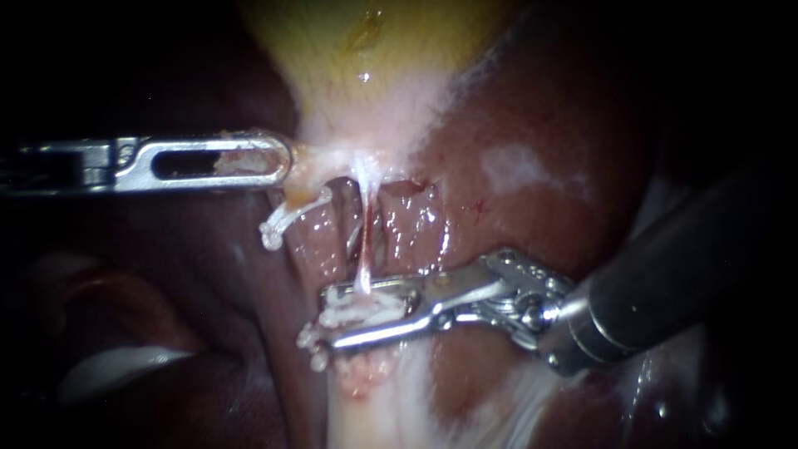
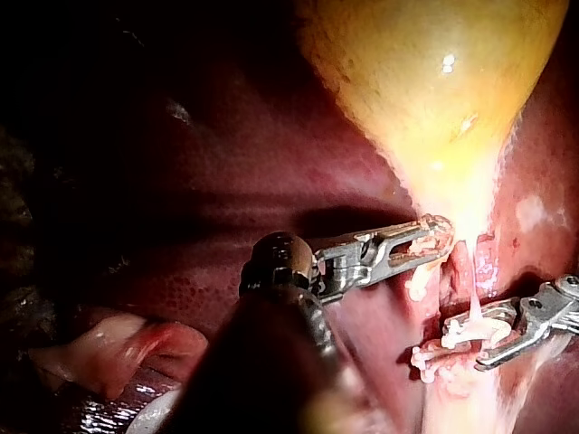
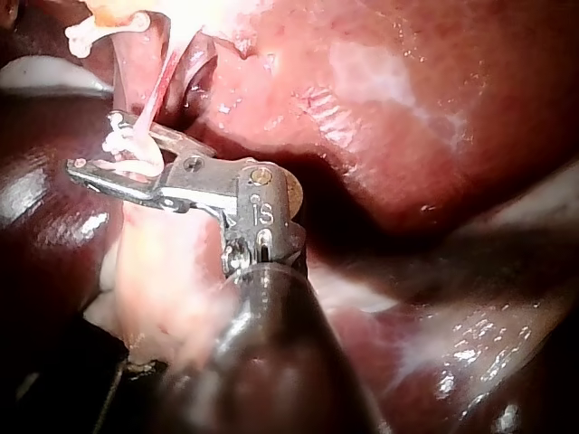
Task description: Clipping second clip right tube
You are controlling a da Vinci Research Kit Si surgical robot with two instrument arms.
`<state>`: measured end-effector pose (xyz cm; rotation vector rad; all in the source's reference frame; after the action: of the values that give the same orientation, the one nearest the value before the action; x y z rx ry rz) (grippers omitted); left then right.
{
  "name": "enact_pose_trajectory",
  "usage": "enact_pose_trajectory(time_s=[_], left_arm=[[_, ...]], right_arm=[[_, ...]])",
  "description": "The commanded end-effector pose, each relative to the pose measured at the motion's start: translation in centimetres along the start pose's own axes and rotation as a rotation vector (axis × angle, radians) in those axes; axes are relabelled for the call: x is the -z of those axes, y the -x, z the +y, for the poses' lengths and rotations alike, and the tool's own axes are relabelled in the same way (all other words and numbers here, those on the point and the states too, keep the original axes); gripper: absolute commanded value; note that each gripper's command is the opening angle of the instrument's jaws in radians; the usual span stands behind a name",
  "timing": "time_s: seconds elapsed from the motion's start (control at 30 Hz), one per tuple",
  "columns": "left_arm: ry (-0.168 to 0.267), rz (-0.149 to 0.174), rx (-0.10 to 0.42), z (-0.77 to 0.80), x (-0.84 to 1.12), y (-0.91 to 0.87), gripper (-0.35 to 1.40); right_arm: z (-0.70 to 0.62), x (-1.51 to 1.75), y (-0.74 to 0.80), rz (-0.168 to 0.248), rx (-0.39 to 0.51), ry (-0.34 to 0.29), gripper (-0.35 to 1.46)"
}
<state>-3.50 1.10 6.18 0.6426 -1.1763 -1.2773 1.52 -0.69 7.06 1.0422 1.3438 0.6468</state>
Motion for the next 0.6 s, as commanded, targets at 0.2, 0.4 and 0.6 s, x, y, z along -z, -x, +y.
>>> enact_pose_trajectory(time_s=[0.2,0.4,0.6], left_arm=[[0.0,0.0,0.0,0.01,-0.01,0.0,-0.35],[0.0,0.0,0.0,0.01,-0.01,0.0,-0.35],[0.001,-0.001,-0.001,0.01,-0.01,-0.01,-0.35]], right_arm=[[0.02,0.07,0.0,0.029,-0.049,0.055,-0.35],[0.04,0.19,0.02,0.017,-0.049,0.08,-0.35],[0.06,0.2,0.02,0.018,-0.049,0.081,-0.35]])
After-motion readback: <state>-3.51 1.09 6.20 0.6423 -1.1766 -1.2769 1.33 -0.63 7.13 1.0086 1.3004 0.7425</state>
